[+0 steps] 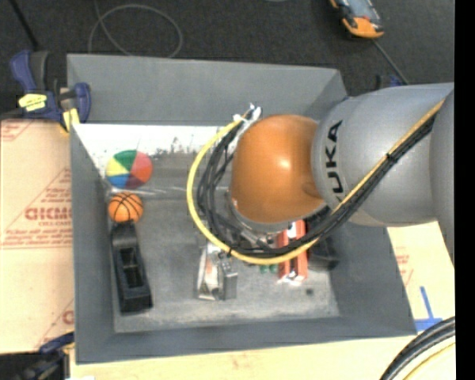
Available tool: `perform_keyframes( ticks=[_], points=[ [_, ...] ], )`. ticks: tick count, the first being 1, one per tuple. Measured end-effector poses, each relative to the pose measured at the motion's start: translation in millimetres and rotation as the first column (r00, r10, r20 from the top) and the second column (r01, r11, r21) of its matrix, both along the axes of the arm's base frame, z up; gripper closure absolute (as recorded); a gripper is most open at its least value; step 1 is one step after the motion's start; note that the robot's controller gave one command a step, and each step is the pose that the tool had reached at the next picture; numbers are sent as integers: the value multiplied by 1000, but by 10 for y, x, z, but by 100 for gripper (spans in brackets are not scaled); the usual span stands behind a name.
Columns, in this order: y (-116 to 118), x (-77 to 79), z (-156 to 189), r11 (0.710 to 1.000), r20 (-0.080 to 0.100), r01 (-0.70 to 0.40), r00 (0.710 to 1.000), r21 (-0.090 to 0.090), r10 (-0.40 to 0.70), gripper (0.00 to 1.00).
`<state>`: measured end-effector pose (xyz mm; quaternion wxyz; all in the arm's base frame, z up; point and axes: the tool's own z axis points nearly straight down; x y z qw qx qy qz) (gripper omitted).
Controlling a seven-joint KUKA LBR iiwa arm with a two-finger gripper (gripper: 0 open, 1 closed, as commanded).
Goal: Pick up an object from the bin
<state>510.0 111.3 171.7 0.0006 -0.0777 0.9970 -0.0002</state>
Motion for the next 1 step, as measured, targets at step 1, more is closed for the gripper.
perform_keyframes(
  ticks=[1],
  points=[
    [-2, 188, -432, 1000, 5, 16, 1000, 2, -16, 0]
  ],
)
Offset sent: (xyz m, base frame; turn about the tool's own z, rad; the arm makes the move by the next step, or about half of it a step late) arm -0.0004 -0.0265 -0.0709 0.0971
